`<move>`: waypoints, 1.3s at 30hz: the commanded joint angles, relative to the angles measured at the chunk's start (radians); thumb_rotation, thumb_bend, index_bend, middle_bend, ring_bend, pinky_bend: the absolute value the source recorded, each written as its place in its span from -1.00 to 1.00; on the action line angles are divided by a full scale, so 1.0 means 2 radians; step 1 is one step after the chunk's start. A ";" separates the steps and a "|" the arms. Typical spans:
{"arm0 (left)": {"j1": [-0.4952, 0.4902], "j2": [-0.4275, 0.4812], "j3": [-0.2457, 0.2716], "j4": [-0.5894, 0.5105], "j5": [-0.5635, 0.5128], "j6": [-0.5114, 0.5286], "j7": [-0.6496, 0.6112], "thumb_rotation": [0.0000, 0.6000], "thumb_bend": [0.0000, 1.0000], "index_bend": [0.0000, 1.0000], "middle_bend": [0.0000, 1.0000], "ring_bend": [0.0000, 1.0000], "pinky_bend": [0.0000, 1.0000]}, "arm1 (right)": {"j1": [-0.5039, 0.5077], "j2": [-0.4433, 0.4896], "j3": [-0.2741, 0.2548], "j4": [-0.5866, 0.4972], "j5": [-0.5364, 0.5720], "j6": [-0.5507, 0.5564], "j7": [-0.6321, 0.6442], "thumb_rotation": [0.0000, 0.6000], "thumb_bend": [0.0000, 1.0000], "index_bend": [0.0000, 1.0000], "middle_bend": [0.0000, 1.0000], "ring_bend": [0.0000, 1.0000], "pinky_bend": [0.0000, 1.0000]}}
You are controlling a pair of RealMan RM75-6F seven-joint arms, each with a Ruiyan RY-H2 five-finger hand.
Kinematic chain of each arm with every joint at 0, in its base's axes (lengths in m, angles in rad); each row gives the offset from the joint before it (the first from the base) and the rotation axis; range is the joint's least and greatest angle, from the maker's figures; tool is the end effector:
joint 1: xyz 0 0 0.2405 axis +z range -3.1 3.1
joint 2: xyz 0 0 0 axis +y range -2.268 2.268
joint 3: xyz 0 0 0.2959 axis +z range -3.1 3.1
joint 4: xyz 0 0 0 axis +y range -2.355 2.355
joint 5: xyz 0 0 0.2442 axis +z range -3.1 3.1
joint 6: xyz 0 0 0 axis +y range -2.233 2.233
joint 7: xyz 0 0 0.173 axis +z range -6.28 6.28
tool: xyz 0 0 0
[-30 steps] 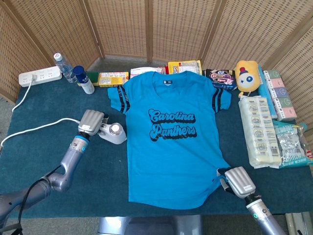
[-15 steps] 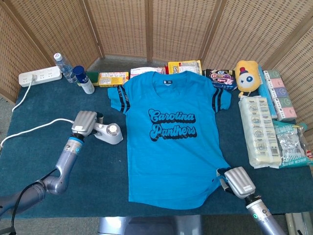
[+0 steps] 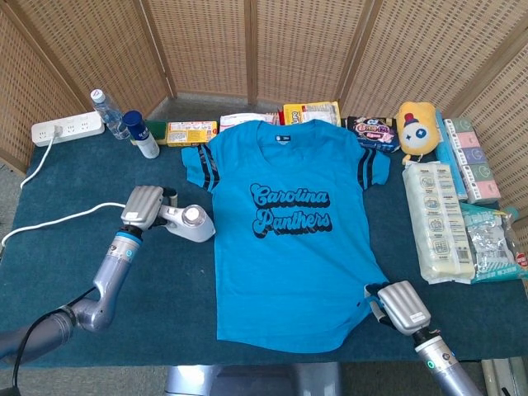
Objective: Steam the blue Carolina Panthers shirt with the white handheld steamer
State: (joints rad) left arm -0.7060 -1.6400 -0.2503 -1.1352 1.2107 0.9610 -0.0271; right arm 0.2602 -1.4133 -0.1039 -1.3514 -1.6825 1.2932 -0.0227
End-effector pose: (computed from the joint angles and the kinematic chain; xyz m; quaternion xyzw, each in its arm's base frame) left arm -0.2259 0.4560 -0.0407 -0.6529 -0.4340 -0.4306 0.4472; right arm -0.3372 -0.2290 -0.0065 0.7486 -0.3672 0.3549 0.4228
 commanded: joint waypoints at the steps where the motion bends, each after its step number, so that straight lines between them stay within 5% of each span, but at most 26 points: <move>1: -0.001 0.006 -0.001 -0.023 0.005 0.005 0.000 1.00 -0.27 0.60 0.53 0.39 0.56 | 0.001 0.003 0.000 -0.005 -0.002 0.001 -0.002 1.00 0.22 0.24 0.19 0.31 0.60; 12: -0.028 -0.041 -0.011 -0.056 0.002 0.010 0.023 1.00 -0.28 0.60 0.53 0.38 0.56 | 0.004 0.009 0.001 -0.024 -0.005 -0.001 -0.008 1.00 0.22 0.24 0.19 0.32 0.61; 27: -0.076 -0.158 0.004 0.038 0.052 0.034 0.054 1.00 -0.30 0.60 0.53 0.39 0.56 | 0.008 0.007 0.001 -0.018 -0.003 -0.008 0.003 1.00 0.22 0.24 0.19 0.33 0.61; 39: -0.086 -0.203 0.029 0.081 0.091 0.049 0.044 1.00 -0.30 0.60 0.53 0.39 0.56 | 0.007 0.009 -0.002 -0.017 -0.003 -0.010 0.008 1.00 0.22 0.24 0.20 0.33 0.61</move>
State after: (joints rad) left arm -0.8770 -2.0407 -0.1970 -0.9775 1.3886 1.0547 0.0642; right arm 0.2752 -1.3955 -0.1079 -1.3846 -1.6886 1.2731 -0.0070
